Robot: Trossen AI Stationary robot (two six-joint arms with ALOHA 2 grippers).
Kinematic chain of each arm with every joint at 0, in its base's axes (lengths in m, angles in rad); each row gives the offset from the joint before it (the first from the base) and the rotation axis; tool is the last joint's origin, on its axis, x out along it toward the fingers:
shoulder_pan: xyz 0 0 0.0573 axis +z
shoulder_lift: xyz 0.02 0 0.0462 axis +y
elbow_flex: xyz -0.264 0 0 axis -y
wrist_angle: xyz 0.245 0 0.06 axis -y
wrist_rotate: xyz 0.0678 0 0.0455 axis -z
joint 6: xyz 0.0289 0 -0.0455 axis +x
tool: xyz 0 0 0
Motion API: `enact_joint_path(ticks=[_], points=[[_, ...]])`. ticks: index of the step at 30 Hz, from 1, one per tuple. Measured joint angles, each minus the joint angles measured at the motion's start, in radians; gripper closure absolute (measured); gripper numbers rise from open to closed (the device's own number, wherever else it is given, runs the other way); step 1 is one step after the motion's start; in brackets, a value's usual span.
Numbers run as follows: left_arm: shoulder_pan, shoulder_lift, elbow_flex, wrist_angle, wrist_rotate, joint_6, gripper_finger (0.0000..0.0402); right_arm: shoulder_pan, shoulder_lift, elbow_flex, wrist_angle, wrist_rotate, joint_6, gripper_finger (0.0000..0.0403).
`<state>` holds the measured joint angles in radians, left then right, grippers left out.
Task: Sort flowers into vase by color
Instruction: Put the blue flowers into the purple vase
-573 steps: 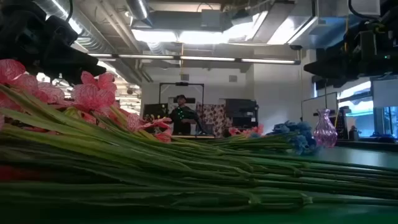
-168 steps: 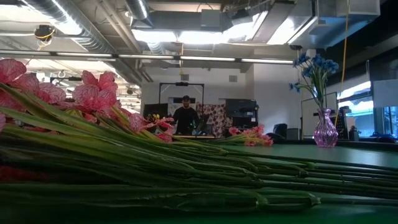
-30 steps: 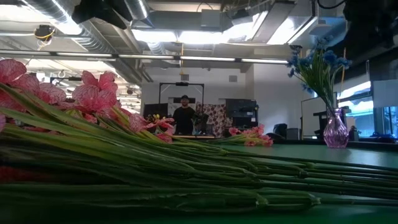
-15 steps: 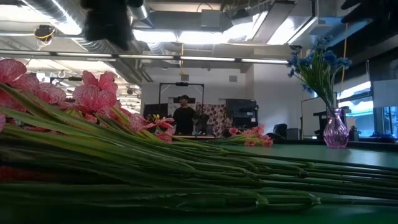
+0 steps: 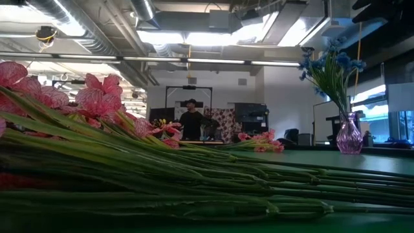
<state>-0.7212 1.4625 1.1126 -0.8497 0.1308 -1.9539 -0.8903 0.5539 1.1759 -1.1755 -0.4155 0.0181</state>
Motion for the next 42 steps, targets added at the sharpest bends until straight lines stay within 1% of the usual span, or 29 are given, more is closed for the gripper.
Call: enact_joint_path(ticks=[4,6,9,11,17,19,21,26,29,33,35,37,39,40,42], points=[[-0.086,0.061,0.0,-0.08,0.093,-0.267,0.0217,0.0,-0.001,0.0,-0.004,-0.005,-0.001,0.0207],[-0.114,0.094,0.0,-0.083,0.149,-0.327,0.02,0.0,-0.002,0.0,-0.004,-0.005,-0.001,0.0207],[-0.143,0.142,0.0,-0.075,0.157,-0.407,0.0186,0.0,-0.002,0.0,-0.004,-0.007,0.006,0.0207],[-0.15,0.176,0.0,-0.061,0.145,-0.441,0.0184,0.0,-0.002,0.0,-0.004,-0.021,0.016,0.0207],[-0.139,0.262,0.0,-0.088,0.158,-0.441,0.0188,0.0,-0.002,0.006,-0.05,-0.023,0.027,0.0207],[-0.128,0.277,-0.013,-0.085,0.182,-0.418,0.0195,0.0,-0.003,0.008,-0.065,-0.025,0.028,0.0207],[-0.118,0.28,-0.062,-0.053,0.203,-0.402,0.0202,0.0,-0.004,0.008,-0.08,-0.041,0.028,0.0207],[-0.092,0.274,-0.191,0.154,0.244,-0.393,0.0224,0.0,-0.009,0.008,-0.084,-0.077,0.03,0.0207],[-0.071,0.274,-0.211,0.203,0.242,-0.374,0.0241,0.0,-0.015,0.008,-0.087,-0.117,0.033,0.0207],[-0.016,0.268,-0.212,0.218,0.232,-0.26,0.0279,0.0,-0.017,0.008,-0.086,-0.127,0.034,0.0207],[0.018,0.257,-0.213,0.214,0.193,-0.2,0.0307,0.0,-0.017,0.008,-0.077,-0.127,0.034,0.0207],[0.05,0.235,-0.215,0.191,0.12,-0.155,0.034,0.0,-0.017,0.008,-0.058,-0.128,0.033,0.0207],[0.084,0.201,-0.219,0.171,0.025,-0.119,0.0374,0.0,-0.015,0.018,-0.026,-0.14,0.038,0.0207],[0.103,0.175,-0.219,0.172,-0.013,-0.103,0.0385,0.0,-0.012,0.031,-0.001,-0.146,0.045,0.0207],[0.133,0.114,-0.211,0.174,-0.094,-0.058,0.0389,0.0,-0.005,0.073,0.053,-0.151,0.057,0.0207]])
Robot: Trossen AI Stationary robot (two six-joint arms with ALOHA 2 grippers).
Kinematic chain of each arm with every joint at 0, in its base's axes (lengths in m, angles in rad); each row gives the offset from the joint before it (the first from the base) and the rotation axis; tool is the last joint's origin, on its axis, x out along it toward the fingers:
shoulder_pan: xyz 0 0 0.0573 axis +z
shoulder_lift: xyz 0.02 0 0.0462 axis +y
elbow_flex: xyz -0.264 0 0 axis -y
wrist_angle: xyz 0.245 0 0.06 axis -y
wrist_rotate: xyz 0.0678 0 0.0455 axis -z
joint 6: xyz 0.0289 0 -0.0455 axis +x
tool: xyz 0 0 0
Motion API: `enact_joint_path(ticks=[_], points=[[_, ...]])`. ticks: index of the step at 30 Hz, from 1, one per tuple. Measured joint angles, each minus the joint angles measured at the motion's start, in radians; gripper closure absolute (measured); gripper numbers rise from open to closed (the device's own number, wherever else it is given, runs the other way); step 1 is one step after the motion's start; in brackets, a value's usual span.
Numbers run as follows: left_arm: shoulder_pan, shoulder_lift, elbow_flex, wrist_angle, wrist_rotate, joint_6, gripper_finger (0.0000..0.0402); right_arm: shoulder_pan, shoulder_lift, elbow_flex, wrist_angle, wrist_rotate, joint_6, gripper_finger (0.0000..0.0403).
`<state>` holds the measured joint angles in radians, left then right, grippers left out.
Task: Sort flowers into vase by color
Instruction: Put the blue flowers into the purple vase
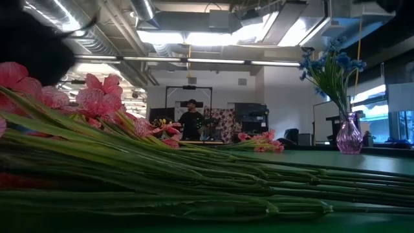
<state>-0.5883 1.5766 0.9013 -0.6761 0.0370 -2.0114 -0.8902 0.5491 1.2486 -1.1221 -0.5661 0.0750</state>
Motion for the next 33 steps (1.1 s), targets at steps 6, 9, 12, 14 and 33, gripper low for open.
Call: enact_joint_path(ticks=[6,9,12,14,33], points=[[0.116,-0.155,0.055,0.026,-0.256,0.236,0.0384,0.0,0.047,0.117,0.073,0.023,0.017,0.0207],[0.207,-0.218,0.096,0.112,-0.376,0.416,0.0384,0.0,0.065,0.129,0.153,-0.039,0.067,0.0207],[0.307,-0.256,0.148,0.291,-0.474,0.683,0.0384,0.0,0.086,0.129,0.277,-0.156,0.11,0.0207],[0.366,-0.262,0.18,0.416,-0.49,0.864,0.0384,0.0,0.106,0.129,0.353,-0.209,0.123,0.0207],[0.732,-0.119,0.271,1.091,-0.283,1.548,0.0386,0.123,0.398,0.129,0.635,-0.277,0.11,0.007]])
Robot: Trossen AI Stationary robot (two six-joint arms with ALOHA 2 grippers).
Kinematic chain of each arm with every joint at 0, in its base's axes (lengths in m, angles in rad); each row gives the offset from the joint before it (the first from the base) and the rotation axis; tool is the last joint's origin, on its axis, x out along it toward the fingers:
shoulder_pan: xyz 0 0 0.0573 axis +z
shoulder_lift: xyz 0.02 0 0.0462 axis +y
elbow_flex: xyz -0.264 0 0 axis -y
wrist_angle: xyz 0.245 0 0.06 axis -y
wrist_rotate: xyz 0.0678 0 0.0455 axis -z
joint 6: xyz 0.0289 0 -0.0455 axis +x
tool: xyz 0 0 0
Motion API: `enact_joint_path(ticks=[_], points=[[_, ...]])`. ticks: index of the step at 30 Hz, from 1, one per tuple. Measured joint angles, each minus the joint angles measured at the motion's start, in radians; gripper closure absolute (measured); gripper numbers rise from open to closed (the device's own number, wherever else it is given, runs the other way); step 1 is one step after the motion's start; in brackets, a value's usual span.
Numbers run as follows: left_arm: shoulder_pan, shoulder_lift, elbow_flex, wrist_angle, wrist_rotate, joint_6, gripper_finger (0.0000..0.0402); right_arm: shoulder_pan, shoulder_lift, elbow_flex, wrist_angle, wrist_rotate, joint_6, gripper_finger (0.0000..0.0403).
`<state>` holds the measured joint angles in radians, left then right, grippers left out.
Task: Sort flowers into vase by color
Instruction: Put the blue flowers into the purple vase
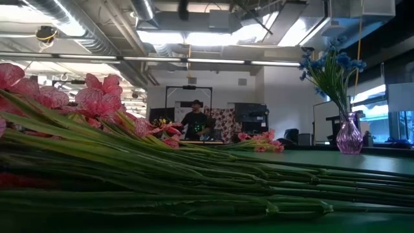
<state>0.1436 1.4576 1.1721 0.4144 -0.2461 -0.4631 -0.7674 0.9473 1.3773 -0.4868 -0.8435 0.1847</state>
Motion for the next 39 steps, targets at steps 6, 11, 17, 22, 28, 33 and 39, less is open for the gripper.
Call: enact_joint_path(ticks=[6,11,17,22,28,33,39], points=[[0.081,0.138,0.198,-0.051,0.149,0.144,0.0387,0.152,0.104,0.0,0.027,0.159,-0.062,0.0077],[0.118,0.183,0.273,-0.061,0.188,0.27,0.0388,0.248,0.153,0.0,0.076,0.303,-0.14,0.0098],[0.124,0.225,0.318,-0.046,0.261,0.371,0.0387,0.317,0.188,-0.001,0.101,0.496,-0.244,0.0123],[0.107,0.226,0.319,-0.025,0.265,0.468,0.0386,0.339,0.217,0.0,0.073,0.497,-0.307,0.016],[0.078,0.226,0.319,-0.043,0.283,0.56,0.0385,0.347,0.238,0.0,0.073,0.486,-0.424,0.0237],[0.063,0.226,0.319,-0.051,0.294,0.587,0.0381,0.363,0.242,0.0,0.07,0.465,-0.448,0.0326],[0.049,0.219,0.319,-0.1,0.323,0.572,0.0334,0.363,0.225,-0.001,0.054,0.431,-0.455,0.0386]])
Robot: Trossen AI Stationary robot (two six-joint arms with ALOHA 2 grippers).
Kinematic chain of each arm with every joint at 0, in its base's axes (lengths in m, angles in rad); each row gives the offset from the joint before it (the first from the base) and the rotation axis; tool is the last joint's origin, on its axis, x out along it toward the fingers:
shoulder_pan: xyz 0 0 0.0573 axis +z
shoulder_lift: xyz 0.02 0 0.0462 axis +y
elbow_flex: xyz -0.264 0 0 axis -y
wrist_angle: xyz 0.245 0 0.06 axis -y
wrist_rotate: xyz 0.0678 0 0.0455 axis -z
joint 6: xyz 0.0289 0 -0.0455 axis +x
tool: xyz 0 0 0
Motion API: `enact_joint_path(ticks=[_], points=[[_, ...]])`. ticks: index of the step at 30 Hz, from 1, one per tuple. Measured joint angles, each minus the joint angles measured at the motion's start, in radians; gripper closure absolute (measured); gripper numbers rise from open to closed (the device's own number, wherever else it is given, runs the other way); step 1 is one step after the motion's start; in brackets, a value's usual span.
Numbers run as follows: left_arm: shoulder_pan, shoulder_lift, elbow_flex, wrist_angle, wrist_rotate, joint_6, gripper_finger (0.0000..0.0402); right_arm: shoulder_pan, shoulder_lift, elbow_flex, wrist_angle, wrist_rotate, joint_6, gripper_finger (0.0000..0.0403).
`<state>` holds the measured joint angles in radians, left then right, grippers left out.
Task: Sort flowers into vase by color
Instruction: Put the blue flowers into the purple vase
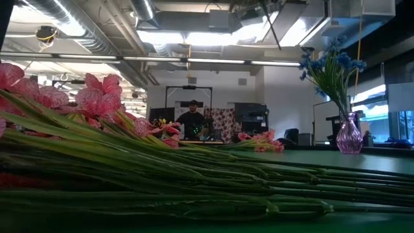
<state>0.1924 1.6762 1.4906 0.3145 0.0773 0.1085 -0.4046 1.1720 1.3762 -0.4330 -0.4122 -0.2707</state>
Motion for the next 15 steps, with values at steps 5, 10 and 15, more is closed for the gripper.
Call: enact_joint_path(ticks=[5,10,15], points=[[-0.03,-0.055,0.0,-0.136,-0.01,-0.035,0.0284,-0.002,-0.108,0.001,-0.094,0.014,0.001,0.0394],[-0.071,-0.109,0.0,-0.28,-0.075,-0.103,0.0255,-0.002,-0.251,-0.036,-0.159,0.027,0.002,0.0395],[-0.128,-0.15,0.0,-0.352,-0.212,-0.157,0.0251,-0.002,-0.451,-0.234,-0.126,0.004,-0.001,0.0395]])
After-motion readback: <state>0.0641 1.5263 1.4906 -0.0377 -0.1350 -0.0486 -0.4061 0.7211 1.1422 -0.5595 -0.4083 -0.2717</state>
